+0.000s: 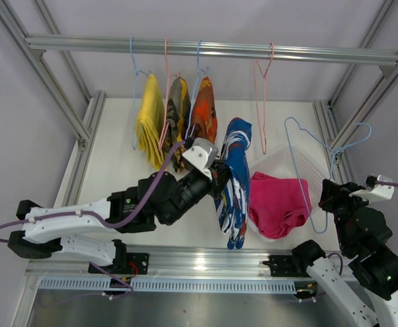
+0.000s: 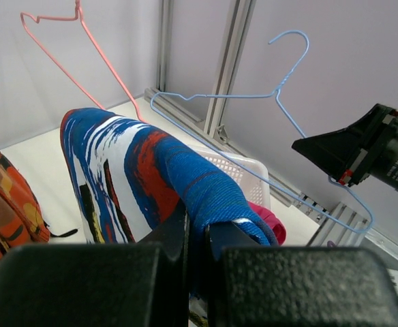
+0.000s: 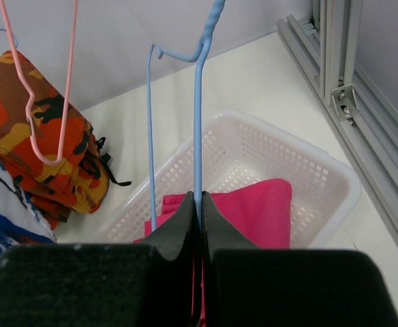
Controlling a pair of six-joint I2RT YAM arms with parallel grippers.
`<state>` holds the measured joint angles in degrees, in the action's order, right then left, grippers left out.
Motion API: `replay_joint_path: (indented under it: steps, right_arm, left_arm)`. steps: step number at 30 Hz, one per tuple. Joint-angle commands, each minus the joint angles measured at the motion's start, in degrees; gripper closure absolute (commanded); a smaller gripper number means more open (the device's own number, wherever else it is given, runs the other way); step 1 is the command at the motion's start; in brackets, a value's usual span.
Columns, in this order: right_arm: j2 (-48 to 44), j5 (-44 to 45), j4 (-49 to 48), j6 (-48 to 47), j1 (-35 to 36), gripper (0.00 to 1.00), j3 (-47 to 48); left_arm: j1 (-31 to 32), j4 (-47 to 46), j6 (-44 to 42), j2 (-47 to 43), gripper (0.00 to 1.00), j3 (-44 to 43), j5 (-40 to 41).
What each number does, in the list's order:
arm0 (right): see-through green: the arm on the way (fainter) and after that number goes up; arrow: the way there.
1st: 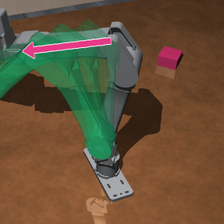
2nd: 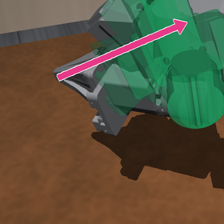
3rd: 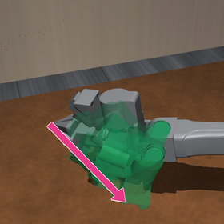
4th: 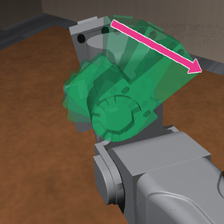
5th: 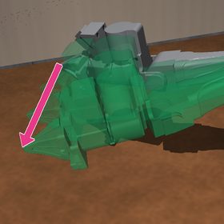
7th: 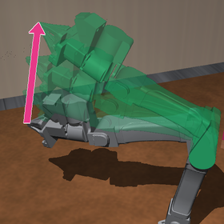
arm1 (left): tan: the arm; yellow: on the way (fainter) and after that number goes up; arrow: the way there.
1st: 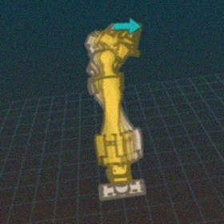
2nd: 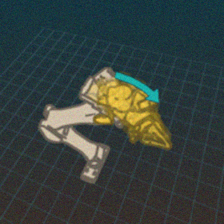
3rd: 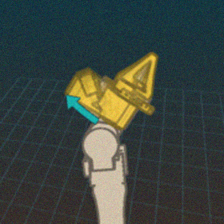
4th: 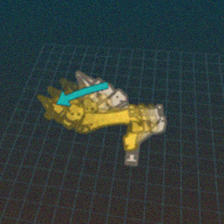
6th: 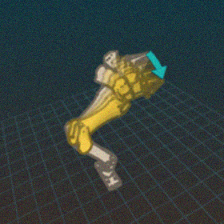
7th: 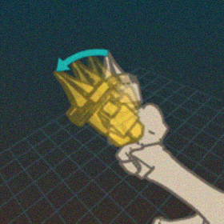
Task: Remove the trousers from the hanger
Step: Place the trousers in the bin.
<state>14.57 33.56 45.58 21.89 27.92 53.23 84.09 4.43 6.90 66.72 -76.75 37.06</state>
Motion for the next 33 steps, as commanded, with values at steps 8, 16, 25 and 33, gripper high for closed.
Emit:
replay_joint_path:
  steps: [8,16,25,33]
  right_arm:
    - [-3.0,1.9,1.4,-1.1,2.9,1.00,1.5]
    - [-4.5,3.2,3.0,-0.6,5.6,1.00,2.6]
    - [-5.3,3.9,4.5,0.7,8.5,1.00,5.4]
    - [-5.8,5.0,5.3,0.7,9.6,1.00,5.9]
  left_arm:
    - [-0.5,-12.9,-3.2,7.4,0.99,-5.0,1.6]
    - [-2.1,-14.3,-1.7,15.8,0.99,-7.8,1.3]
    - [-3.0,-15.4,-0.4,24.4,0.99,-11.9,2.3]
    - [-4.6,-13.7,-0.3,32.8,0.99,-19.0,-0.6]
